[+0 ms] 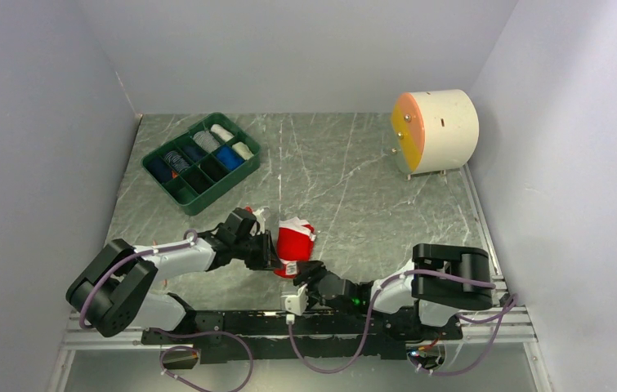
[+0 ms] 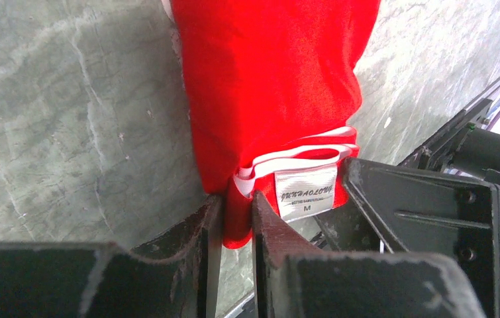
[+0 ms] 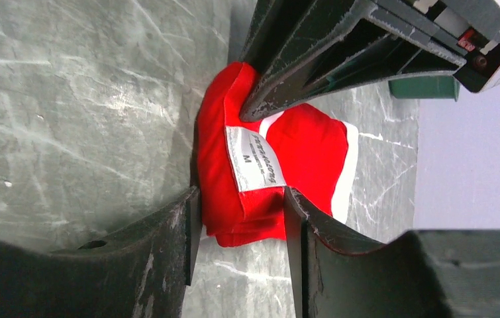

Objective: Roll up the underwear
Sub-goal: Roll the underwear to the center of the board.

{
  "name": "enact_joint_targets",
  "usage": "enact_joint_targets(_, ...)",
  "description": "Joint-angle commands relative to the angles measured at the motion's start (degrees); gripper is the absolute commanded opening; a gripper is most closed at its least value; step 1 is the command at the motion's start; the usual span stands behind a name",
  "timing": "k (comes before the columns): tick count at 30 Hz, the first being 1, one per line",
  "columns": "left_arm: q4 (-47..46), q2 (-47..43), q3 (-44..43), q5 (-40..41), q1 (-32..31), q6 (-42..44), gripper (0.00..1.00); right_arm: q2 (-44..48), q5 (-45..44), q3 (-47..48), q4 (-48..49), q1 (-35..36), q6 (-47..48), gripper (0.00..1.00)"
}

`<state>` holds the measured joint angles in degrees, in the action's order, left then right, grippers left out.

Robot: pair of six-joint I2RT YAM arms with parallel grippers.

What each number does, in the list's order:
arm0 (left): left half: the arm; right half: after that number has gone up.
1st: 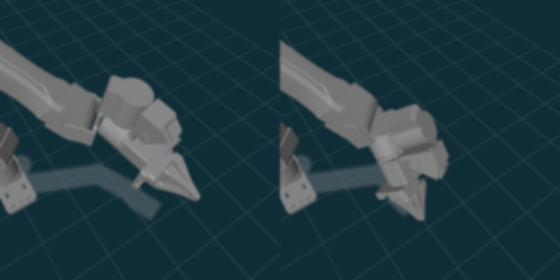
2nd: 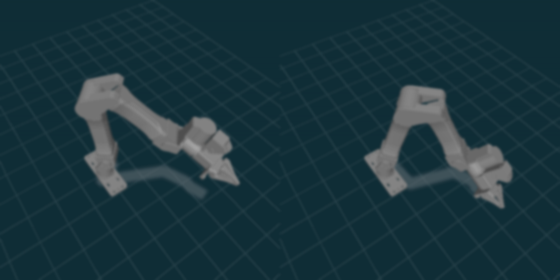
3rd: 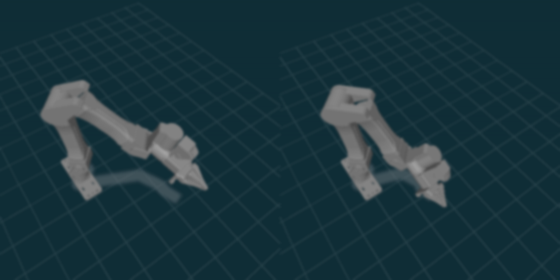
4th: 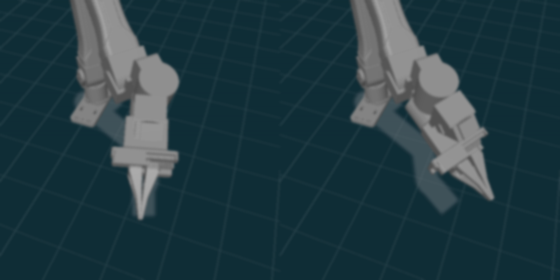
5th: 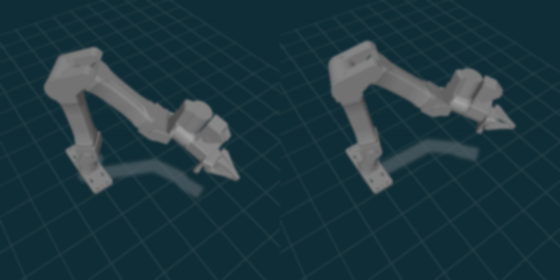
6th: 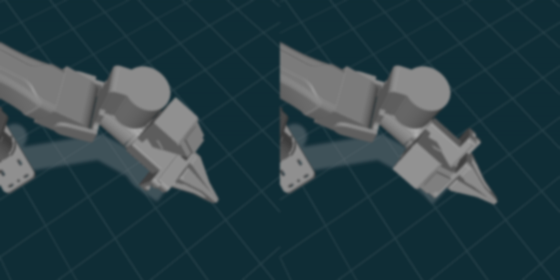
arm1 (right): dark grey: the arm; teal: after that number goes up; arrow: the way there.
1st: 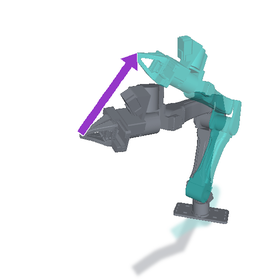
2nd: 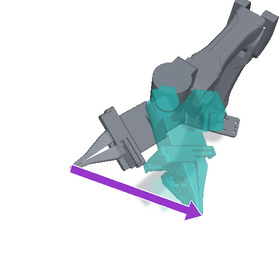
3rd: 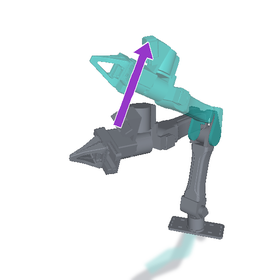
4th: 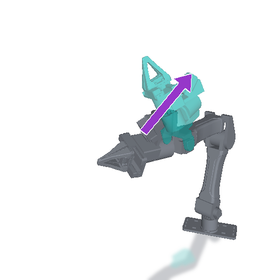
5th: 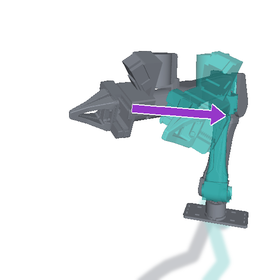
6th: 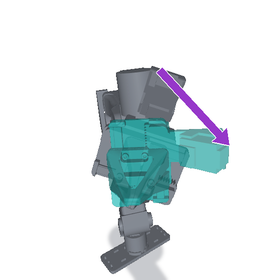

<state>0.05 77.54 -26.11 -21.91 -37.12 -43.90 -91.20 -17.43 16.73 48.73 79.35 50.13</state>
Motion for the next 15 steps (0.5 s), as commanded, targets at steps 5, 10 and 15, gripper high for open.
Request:
enact_joint_targets(5,6.27,2.71,0.32,5.41,-0.23,4.43,0.24,-2.28,-1.85,-0.5,1.32,-2.1,-1.7,0.48)
enact_joint_targets(10,6.4,2.52,0.17,5.54,-0.22,4.47,0.24,-1.96,1.15,0.84,-0.22,-3.36,-3.03,0.37)
enact_joint_targets(15,6.03,1.65,0.46,5.4,-0.02,3.46,0.26,-1.12,5.72,4.7,-7.71,-5.99,-6.86,0.14)
